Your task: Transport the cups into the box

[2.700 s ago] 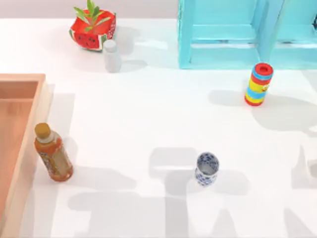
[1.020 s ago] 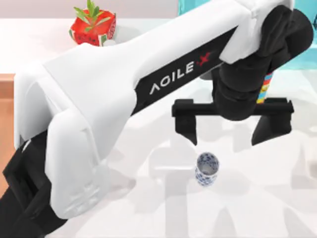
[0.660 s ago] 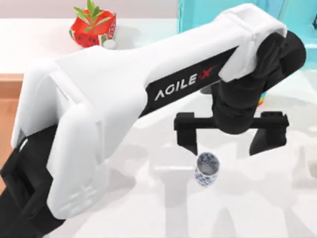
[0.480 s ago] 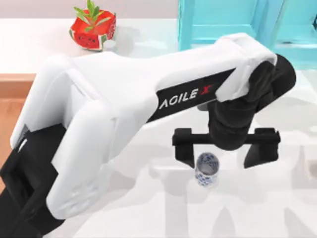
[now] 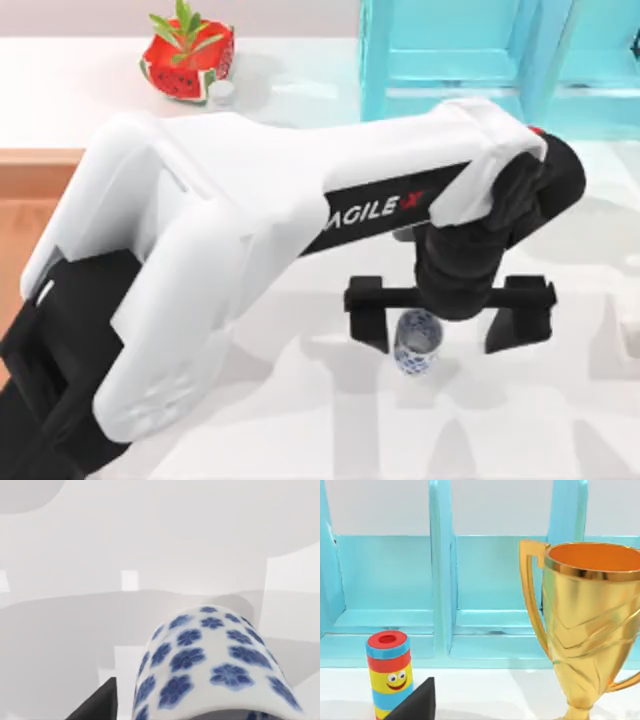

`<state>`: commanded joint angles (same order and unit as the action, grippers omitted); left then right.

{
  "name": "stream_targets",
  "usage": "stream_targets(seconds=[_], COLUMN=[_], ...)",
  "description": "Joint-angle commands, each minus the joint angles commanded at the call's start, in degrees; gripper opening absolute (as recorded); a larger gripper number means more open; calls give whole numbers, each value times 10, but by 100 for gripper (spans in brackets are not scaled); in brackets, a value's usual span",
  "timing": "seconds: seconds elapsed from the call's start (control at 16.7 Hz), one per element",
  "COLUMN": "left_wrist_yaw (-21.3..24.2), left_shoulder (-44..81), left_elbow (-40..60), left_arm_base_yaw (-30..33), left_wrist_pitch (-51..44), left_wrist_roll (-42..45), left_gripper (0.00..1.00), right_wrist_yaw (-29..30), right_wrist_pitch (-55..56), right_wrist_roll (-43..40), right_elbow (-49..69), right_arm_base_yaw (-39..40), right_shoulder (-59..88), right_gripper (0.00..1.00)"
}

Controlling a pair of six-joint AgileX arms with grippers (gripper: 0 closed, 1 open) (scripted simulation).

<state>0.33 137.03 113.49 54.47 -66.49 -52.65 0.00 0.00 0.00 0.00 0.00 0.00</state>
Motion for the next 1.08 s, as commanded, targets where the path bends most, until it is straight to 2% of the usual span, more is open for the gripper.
stream_targets(seconds=[0.72, 1.08], left_wrist_yaw=[0, 0], left_shoulder=[0, 0], left_elbow=[0, 0], left_arm_base_yaw=[0, 0], left_wrist_pitch=[0, 0], left_wrist_roll=[0, 0], left_gripper=[2, 0], right_wrist_yaw=[0, 0], right_wrist_pitch=[0, 0], right_wrist_roll=[0, 0], right_elbow=[0, 0], right_arm_base_yaw=[0, 0], right_shoulder=[0, 0], right_gripper=[100, 100])
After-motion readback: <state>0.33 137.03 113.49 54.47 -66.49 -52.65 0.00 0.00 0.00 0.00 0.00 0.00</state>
